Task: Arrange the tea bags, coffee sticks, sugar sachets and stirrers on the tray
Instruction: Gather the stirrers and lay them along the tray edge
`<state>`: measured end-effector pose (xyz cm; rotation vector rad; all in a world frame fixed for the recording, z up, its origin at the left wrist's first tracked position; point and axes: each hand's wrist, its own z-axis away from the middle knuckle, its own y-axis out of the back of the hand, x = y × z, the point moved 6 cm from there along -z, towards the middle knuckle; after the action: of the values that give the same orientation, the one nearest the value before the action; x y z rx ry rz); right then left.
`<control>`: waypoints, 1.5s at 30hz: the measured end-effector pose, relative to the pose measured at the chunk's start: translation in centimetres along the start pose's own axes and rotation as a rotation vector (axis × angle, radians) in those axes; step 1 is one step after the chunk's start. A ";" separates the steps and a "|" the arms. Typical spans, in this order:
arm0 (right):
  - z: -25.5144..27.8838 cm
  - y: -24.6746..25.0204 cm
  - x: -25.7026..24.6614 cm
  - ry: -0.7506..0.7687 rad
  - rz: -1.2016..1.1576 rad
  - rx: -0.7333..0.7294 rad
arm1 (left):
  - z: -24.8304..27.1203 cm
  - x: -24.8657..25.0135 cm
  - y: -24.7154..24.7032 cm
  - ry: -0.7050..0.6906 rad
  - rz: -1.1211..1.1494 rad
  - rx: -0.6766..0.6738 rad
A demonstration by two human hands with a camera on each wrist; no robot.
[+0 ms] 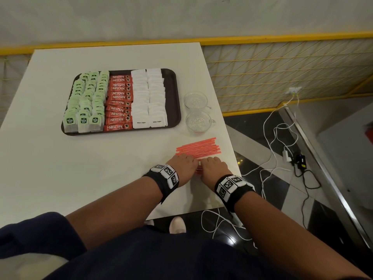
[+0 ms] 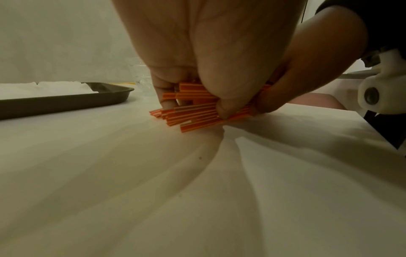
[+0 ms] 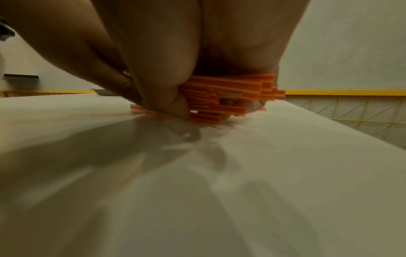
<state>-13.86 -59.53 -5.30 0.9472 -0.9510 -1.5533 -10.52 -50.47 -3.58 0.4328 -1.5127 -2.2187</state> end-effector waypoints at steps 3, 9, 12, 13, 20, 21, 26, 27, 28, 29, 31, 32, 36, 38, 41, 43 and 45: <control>0.3 0.2 0.0 0.023 -0.005 0.002 | 0.1 0.0 0.1 -0.025 0.007 -0.019; 0.9 0.5 -0.2 0.081 -0.038 0.002 | 0.6 -0.4 0.8 -0.062 0.085 -0.037; 1.0 1.5 -0.4 0.114 -0.043 0.021 | 1.1 -1.1 1.7 -0.057 0.170 -0.054; 1.0 1.9 -0.5 0.131 -0.056 0.030 | 1.3 -1.5 2.1 -0.056 0.207 -0.061; 0.5 6.7 -2.4 0.165 -0.028 0.224 | 2.7 -3.8 5.8 0.020 0.366 -0.090; 0.5 7.4 -2.9 0.176 -0.010 0.240 | 3.1 -4.2 6.2 0.026 0.378 -0.091; -0.2 9.0 -6.0 0.270 -0.122 -0.009 | 5.3 -7.4 7.2 0.065 0.385 -0.114; -0.4 9.1 -6.7 0.291 -0.143 -0.059 | 5.9 -8.1 7.3 0.076 0.384 -0.127; -0.7 9.4 -7.5 0.308 -0.134 -0.073 | 6.3 -8.7 7.3 0.085 0.386 -0.131; -1.0 9.6 -8.2 0.312 -0.110 -0.066 | 6.7 -9.2 7.4 0.092 0.389 -0.129; -1.6 10.2 -9.4 0.304 -0.070 -0.033 | 7.4 -10.3 7.5 0.109 0.417 -0.129; -1.9 10.3 -10.0 0.302 -0.066 -0.027 | 7.8 -10.9 7.4 0.121 0.433 -0.129; -2.3 10.3 -12.1 0.311 -0.092 -0.064 | 9.3 -12.4 6.8 0.147 0.490 -0.148; -2.5 10.2 -12.9 0.312 -0.101 -0.096 | 9.8 -13.0 6.4 0.148 0.507 -0.161; -3.0 9.8 -13.8 0.315 -0.104 -0.142 | 10.1 -13.6 5.9 0.147 0.510 -0.174; -3.4 9.4 -14.1 0.316 -0.075 -0.150 | 10.2 -13.8 5.6 0.149 0.517 -0.181; -3.6 9.1 -14.4 0.307 -0.064 -0.137 | 10.3 -14.0 5.2 0.148 0.526 -0.187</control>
<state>-5.07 -47.15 3.19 1.0886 -0.5960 -1.4535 -2.46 -36.84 5.31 0.1158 -1.1632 -1.8427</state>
